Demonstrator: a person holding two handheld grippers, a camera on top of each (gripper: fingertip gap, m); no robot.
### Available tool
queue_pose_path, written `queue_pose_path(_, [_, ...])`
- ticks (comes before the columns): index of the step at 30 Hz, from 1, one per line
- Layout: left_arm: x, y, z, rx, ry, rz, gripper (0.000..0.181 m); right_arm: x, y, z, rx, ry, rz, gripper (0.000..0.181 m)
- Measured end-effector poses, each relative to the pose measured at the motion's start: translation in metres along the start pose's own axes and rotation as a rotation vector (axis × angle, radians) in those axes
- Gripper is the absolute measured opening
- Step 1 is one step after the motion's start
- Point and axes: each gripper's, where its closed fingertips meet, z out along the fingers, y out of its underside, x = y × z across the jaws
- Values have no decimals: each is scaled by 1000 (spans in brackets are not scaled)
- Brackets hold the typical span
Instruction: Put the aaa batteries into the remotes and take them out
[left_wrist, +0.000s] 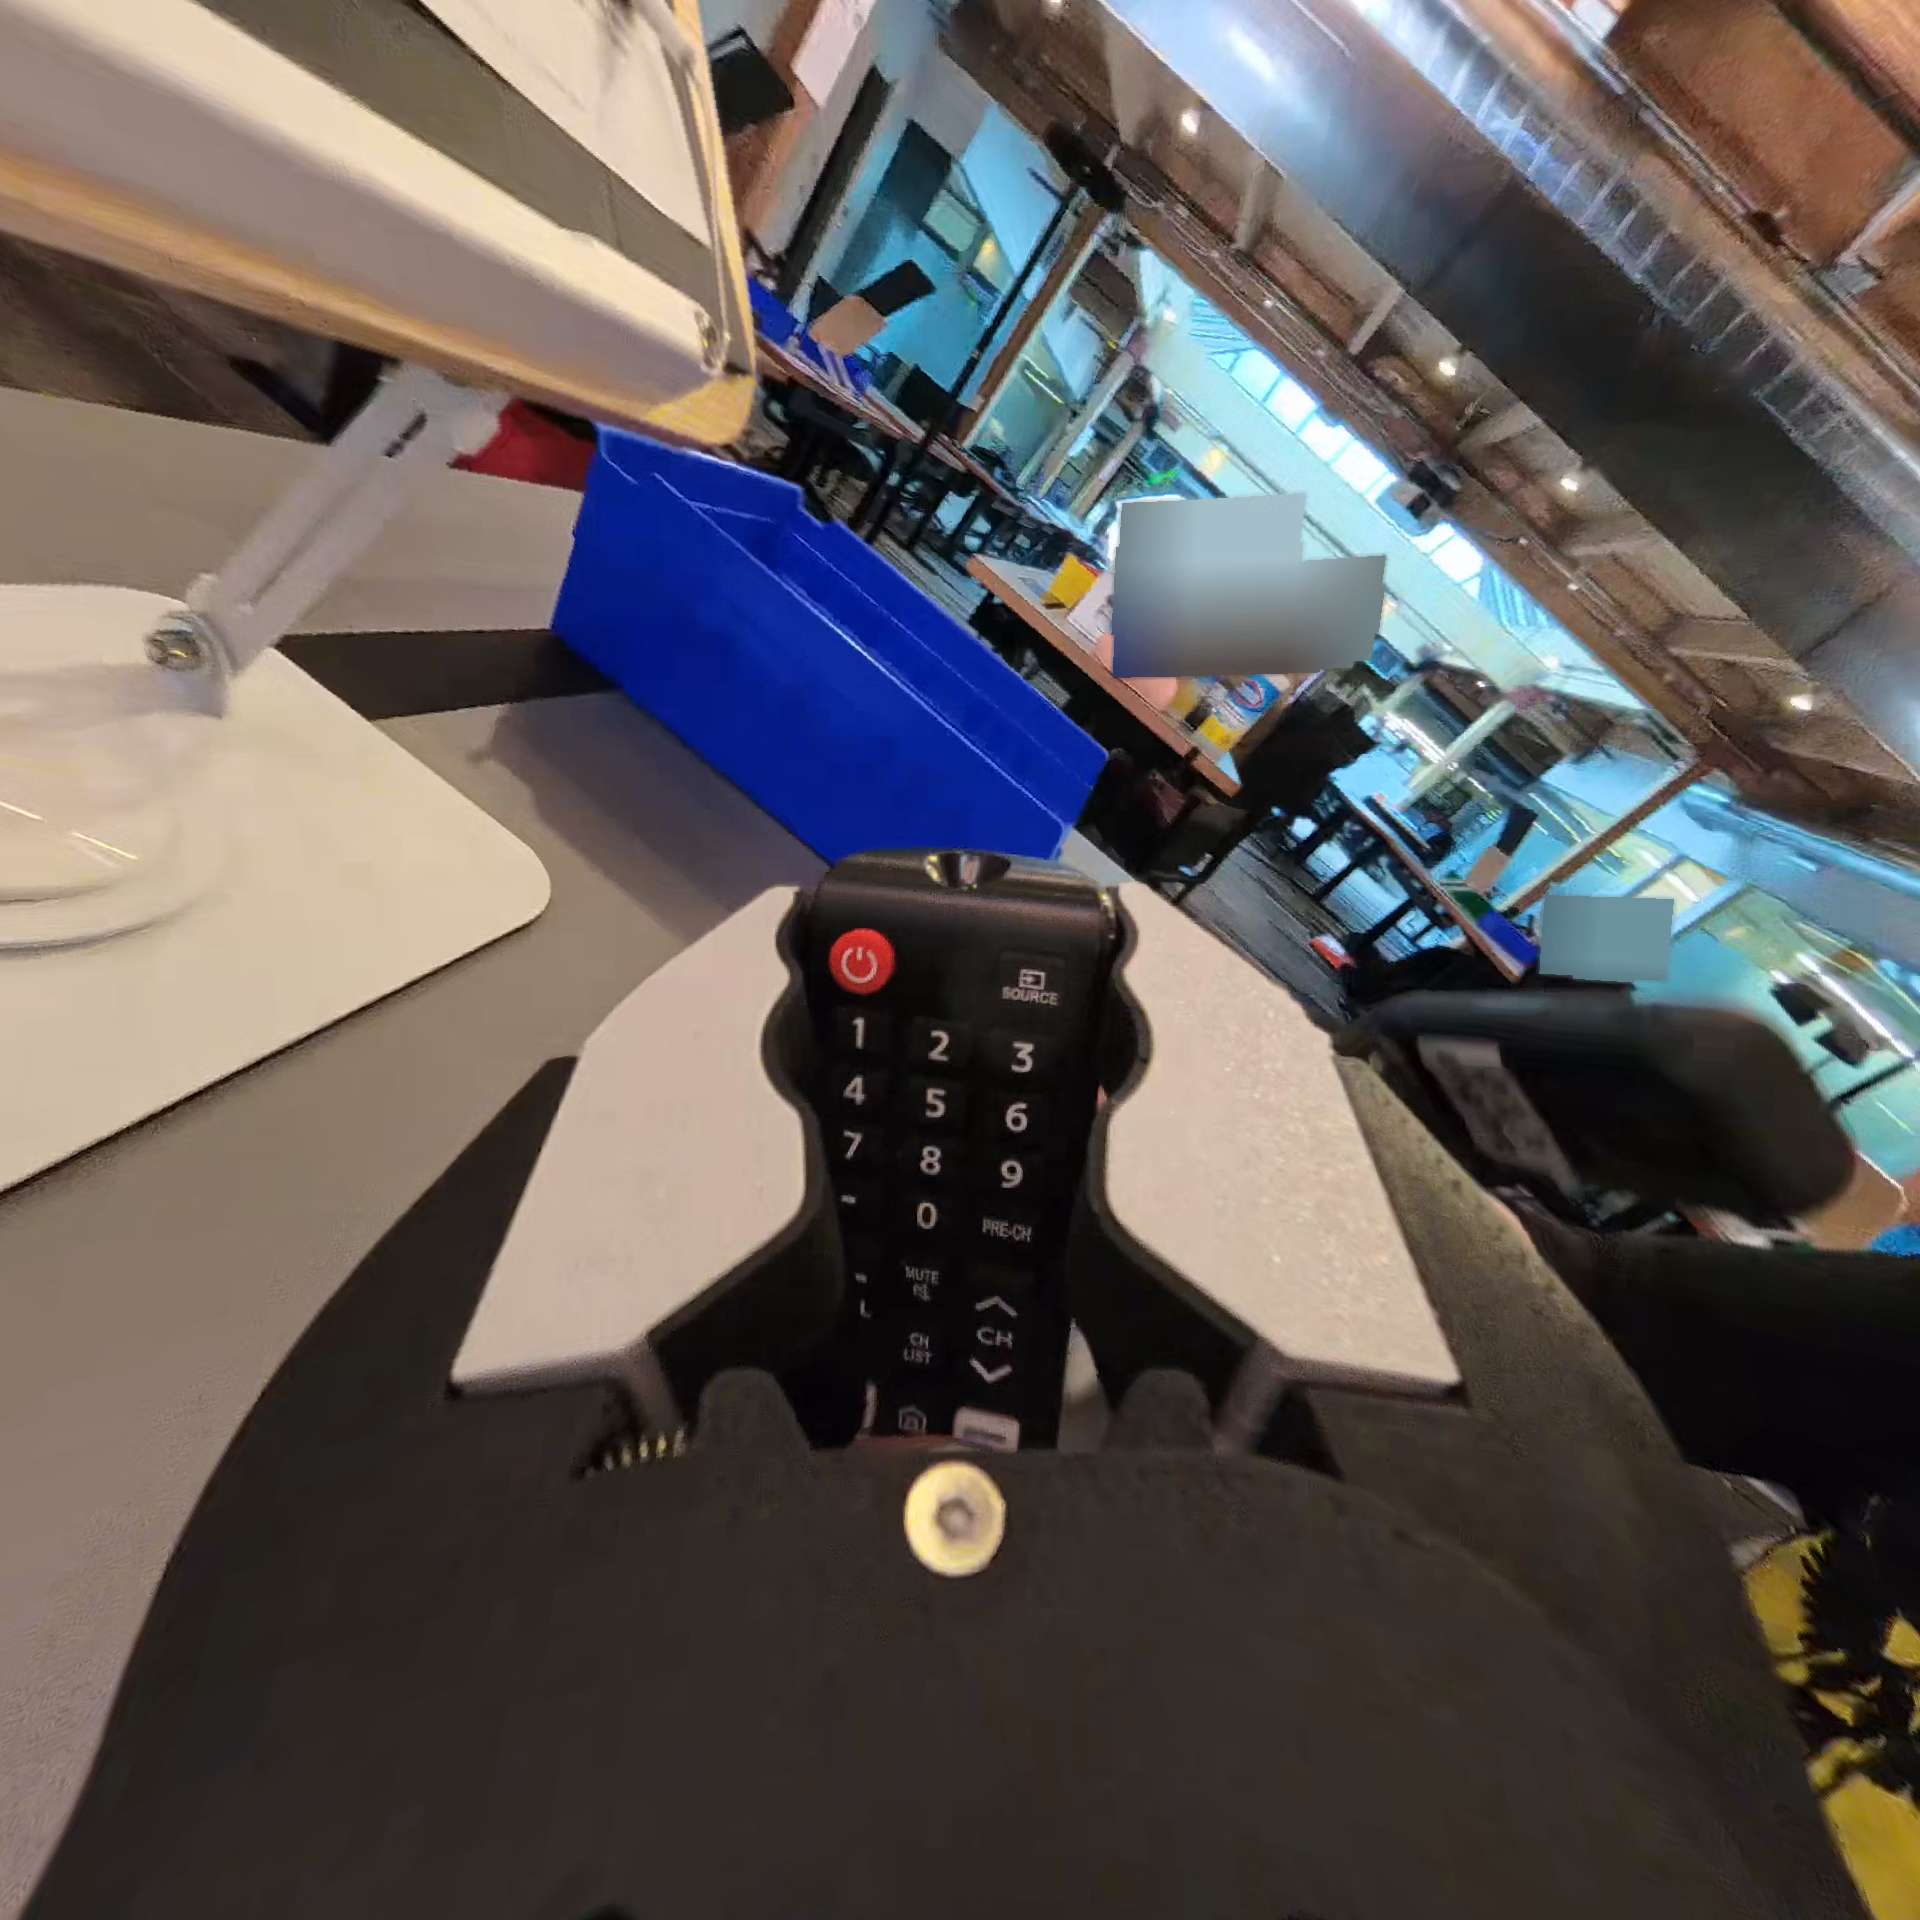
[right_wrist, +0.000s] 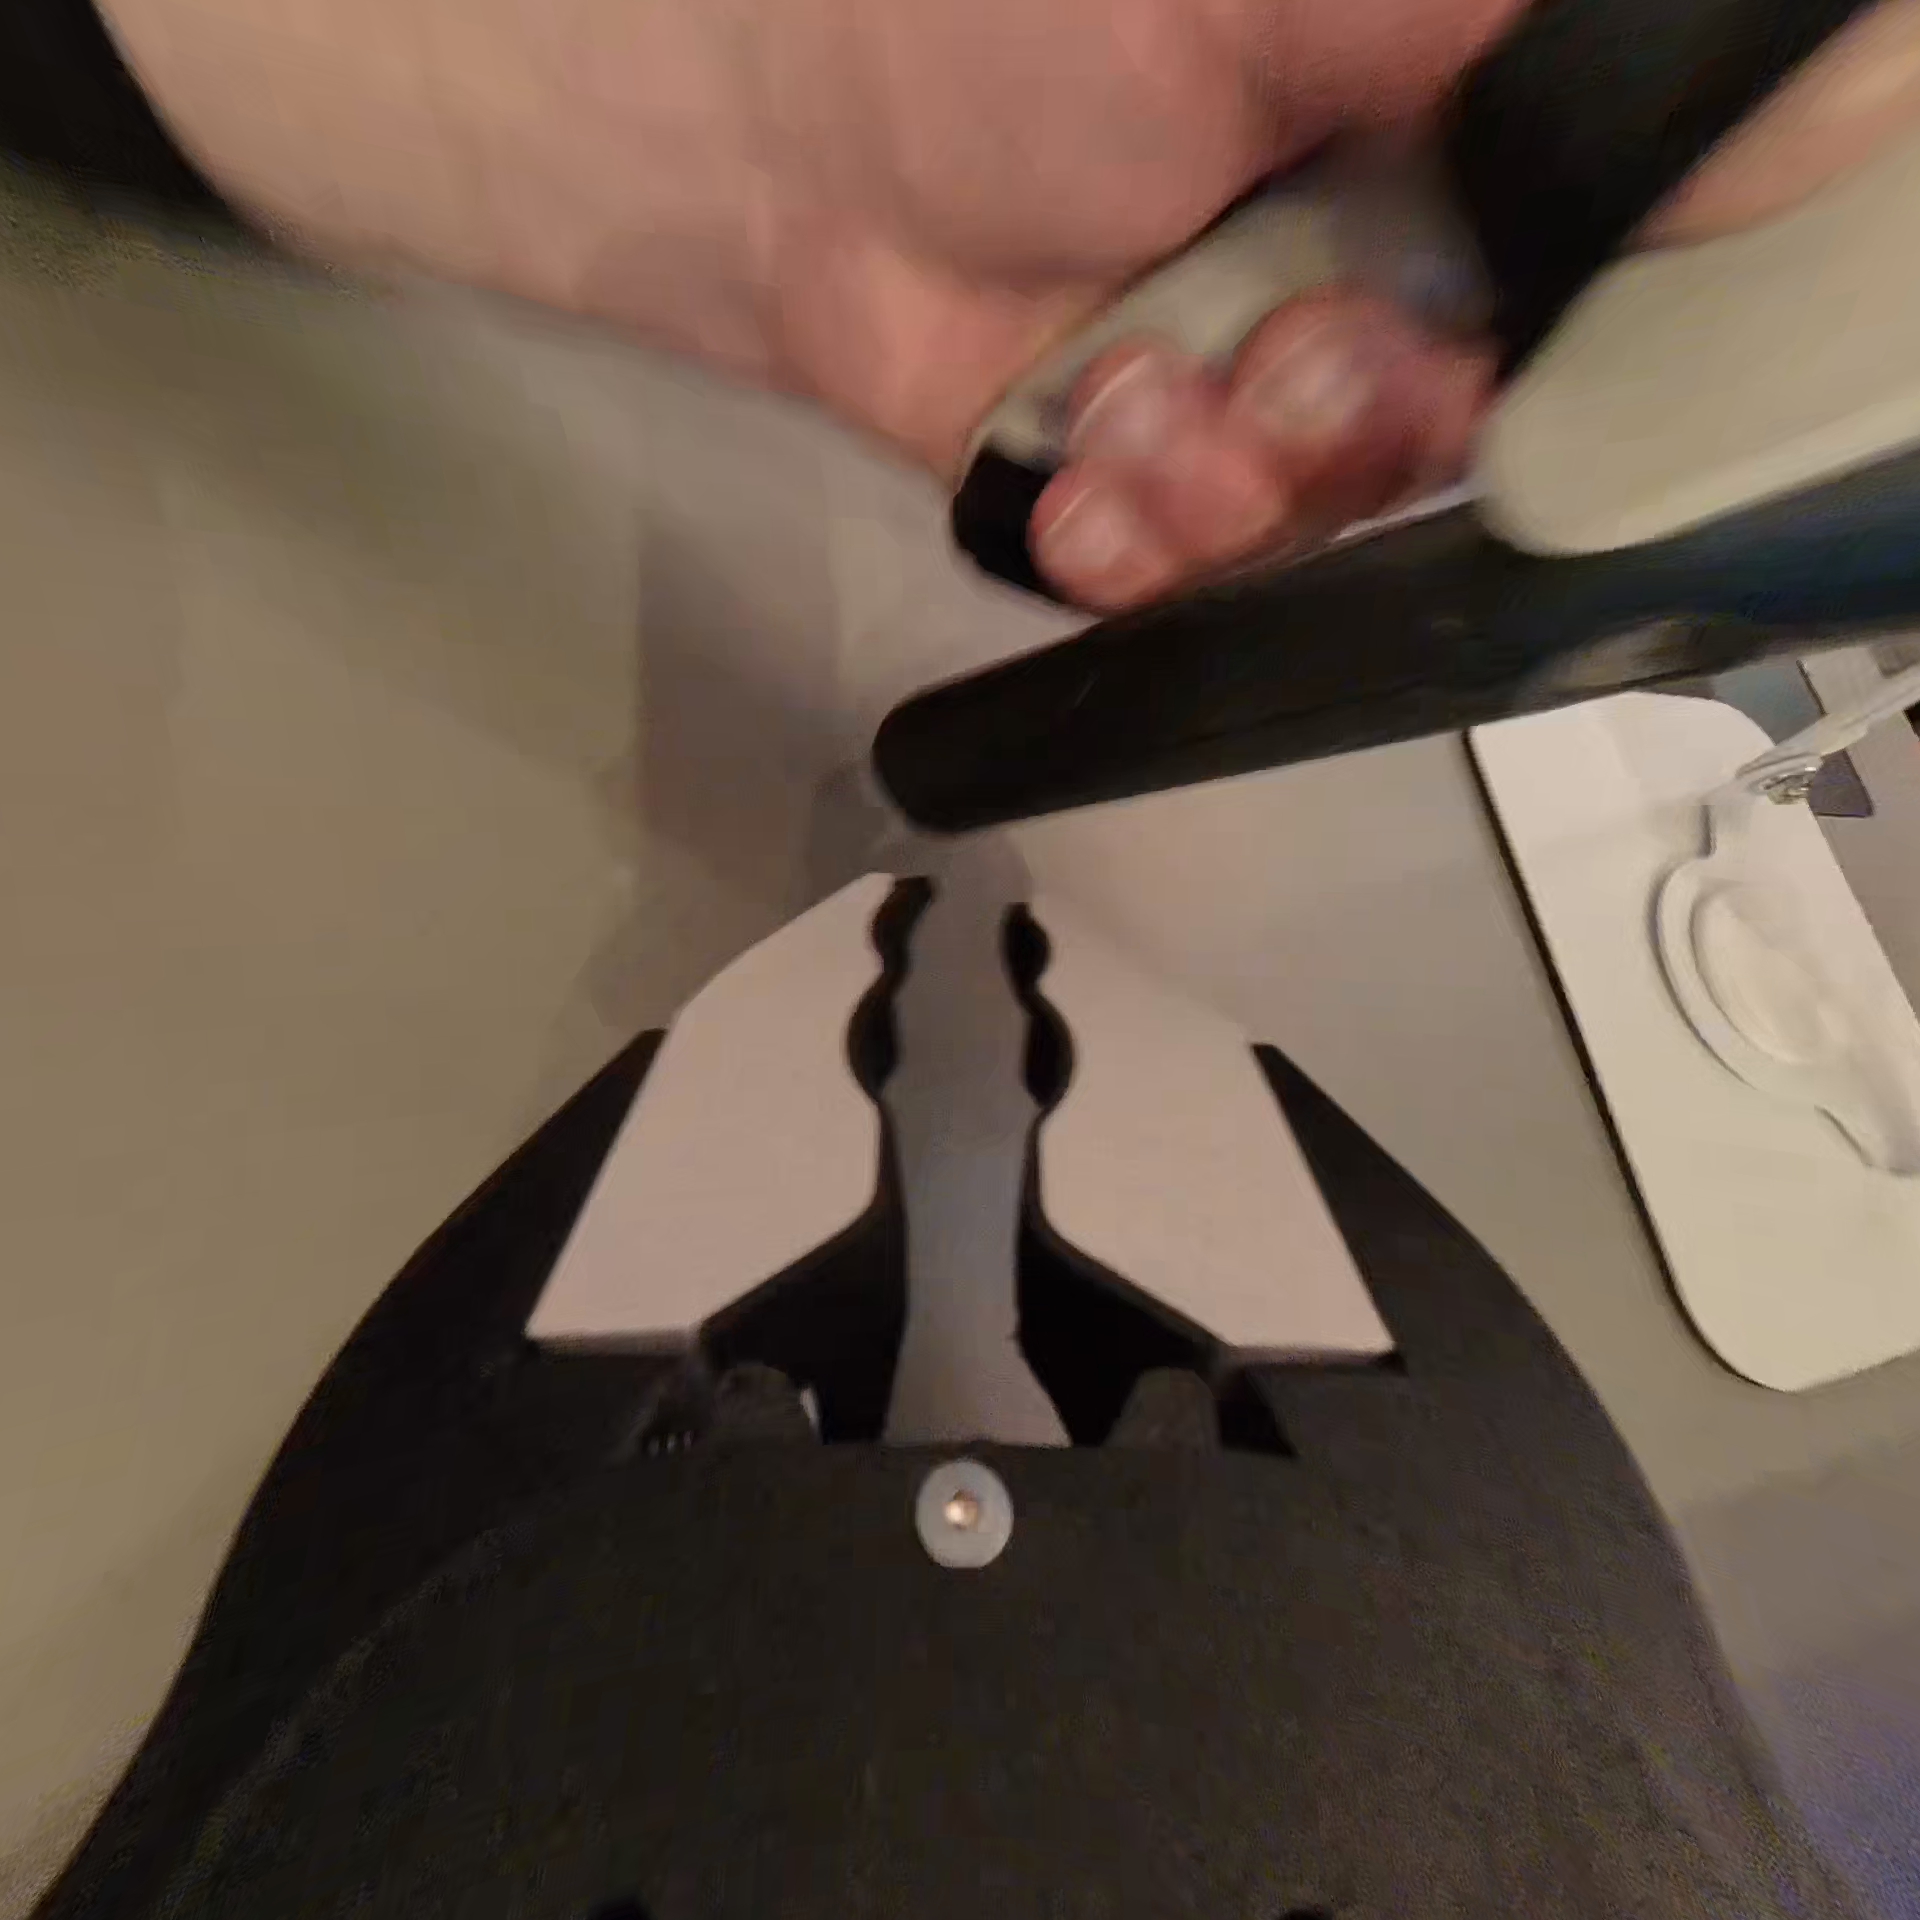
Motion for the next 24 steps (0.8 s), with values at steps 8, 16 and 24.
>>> queue_pose_path(8, [41, 2, 2, 13, 255, 33, 52, 32, -37, -24, 374, -101, 417, 54])
queue_pose_path(16, [58, 6, 6, 47, 317, 85, 52, 44, -37, -34, 410, -112, 508, 68])
queue_pose_path(24, [23, -2, 7, 157, 227, -175, 51, 48, -40, -26, 170, 441, -190, 58])
